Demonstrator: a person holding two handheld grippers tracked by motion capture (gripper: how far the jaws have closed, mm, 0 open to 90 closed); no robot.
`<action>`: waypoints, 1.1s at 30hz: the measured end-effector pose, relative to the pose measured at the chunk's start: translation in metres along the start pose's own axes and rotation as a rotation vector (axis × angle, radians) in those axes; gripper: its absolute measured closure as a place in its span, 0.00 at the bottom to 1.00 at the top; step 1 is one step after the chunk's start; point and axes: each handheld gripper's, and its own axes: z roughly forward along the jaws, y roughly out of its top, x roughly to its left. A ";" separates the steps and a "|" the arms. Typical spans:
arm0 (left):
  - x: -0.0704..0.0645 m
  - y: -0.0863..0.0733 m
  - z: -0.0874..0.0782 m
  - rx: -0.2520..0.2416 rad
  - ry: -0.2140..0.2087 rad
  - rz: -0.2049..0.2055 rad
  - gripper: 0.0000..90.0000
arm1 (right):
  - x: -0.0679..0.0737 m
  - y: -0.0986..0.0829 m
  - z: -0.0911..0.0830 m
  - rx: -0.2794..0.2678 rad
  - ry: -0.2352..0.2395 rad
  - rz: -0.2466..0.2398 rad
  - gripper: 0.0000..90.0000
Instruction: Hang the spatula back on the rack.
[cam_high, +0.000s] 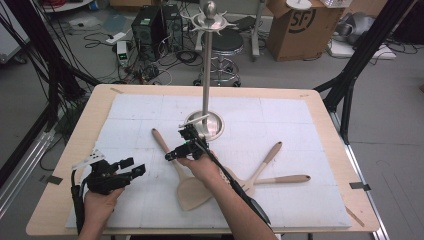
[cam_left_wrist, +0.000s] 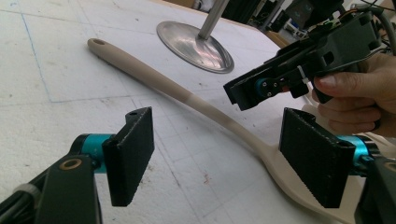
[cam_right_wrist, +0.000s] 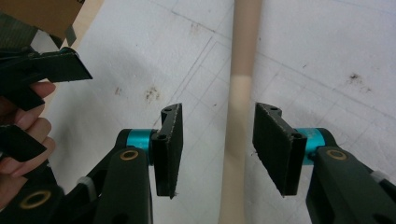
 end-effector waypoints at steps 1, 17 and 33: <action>0.000 0.000 0.000 0.003 0.001 0.003 0.30 | 0.000 0.000 0.001 0.006 0.002 -0.001 0.59; 0.000 0.000 0.000 0.002 0.001 0.000 0.30 | 0.001 0.004 0.016 0.130 -0.066 -0.023 0.62; 0.000 0.000 0.002 0.003 -0.004 -0.004 0.30 | 0.006 0.005 0.029 0.171 -0.116 -0.043 0.71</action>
